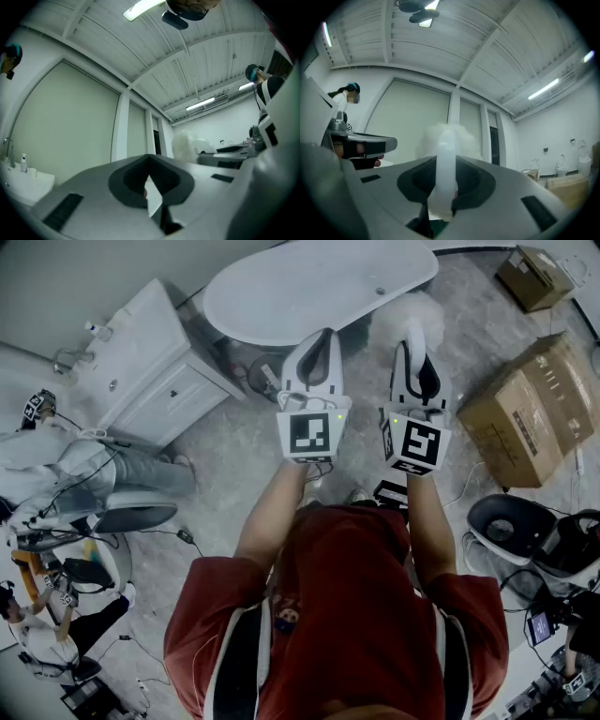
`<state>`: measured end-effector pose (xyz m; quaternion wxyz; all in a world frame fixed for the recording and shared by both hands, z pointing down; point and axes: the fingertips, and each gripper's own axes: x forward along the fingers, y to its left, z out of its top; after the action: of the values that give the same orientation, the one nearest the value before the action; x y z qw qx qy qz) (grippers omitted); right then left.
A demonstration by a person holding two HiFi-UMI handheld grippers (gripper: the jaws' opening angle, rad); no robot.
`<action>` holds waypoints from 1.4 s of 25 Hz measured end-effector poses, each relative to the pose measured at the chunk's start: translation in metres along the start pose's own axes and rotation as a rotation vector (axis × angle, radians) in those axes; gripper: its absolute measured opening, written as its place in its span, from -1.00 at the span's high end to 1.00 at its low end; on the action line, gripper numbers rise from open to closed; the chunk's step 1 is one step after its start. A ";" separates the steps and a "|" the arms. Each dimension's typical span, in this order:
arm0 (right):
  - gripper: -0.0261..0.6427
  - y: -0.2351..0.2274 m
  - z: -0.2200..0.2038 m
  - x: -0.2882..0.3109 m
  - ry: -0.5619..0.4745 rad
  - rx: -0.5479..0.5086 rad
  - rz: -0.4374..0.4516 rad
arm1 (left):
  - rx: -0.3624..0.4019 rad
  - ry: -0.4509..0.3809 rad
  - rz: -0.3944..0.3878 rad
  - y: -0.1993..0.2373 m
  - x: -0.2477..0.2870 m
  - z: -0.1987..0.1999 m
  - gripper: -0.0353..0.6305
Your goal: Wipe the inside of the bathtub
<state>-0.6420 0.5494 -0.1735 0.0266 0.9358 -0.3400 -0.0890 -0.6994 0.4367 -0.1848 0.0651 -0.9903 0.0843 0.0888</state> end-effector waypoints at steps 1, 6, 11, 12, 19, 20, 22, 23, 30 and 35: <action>0.64 -0.009 -0.002 0.000 0.003 0.001 0.001 | 0.003 0.001 -0.002 -0.010 0.004 0.000 0.84; 0.64 -0.055 -0.014 -0.002 0.009 0.017 0.005 | 0.009 0.000 -0.002 -0.055 0.025 -0.001 0.84; 0.64 -0.075 -0.018 -0.012 -0.008 0.023 0.013 | 0.002 -0.001 0.008 -0.078 0.027 -0.004 0.84; 0.64 -0.077 -0.019 -0.014 -0.014 0.022 0.018 | -0.003 -0.003 0.012 -0.081 0.026 -0.004 0.84; 0.64 -0.108 -0.024 -0.022 -0.036 0.025 0.064 | -0.035 -0.008 0.045 -0.120 0.038 -0.004 0.84; 0.64 -0.114 -0.026 -0.022 -0.035 0.030 0.068 | -0.031 -0.009 0.045 -0.126 0.040 -0.005 0.84; 0.64 -0.123 -0.031 -0.020 -0.035 0.037 0.076 | -0.027 -0.004 0.043 -0.135 0.046 -0.008 0.85; 0.64 -0.126 -0.032 -0.019 -0.038 0.034 0.080 | -0.027 -0.001 0.040 -0.138 0.050 -0.011 0.84; 0.64 -0.132 -0.044 0.022 -0.058 0.008 0.084 | -0.041 -0.003 0.049 -0.128 0.089 -0.029 0.85; 0.64 -0.139 -0.062 0.072 -0.048 0.002 0.070 | -0.050 -0.020 0.063 -0.103 0.134 -0.045 0.84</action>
<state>-0.4888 0.6089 -0.1385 0.0208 0.9209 -0.3732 -0.1102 -0.5438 0.5103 -0.1541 0.0383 -0.9875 0.1126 0.1030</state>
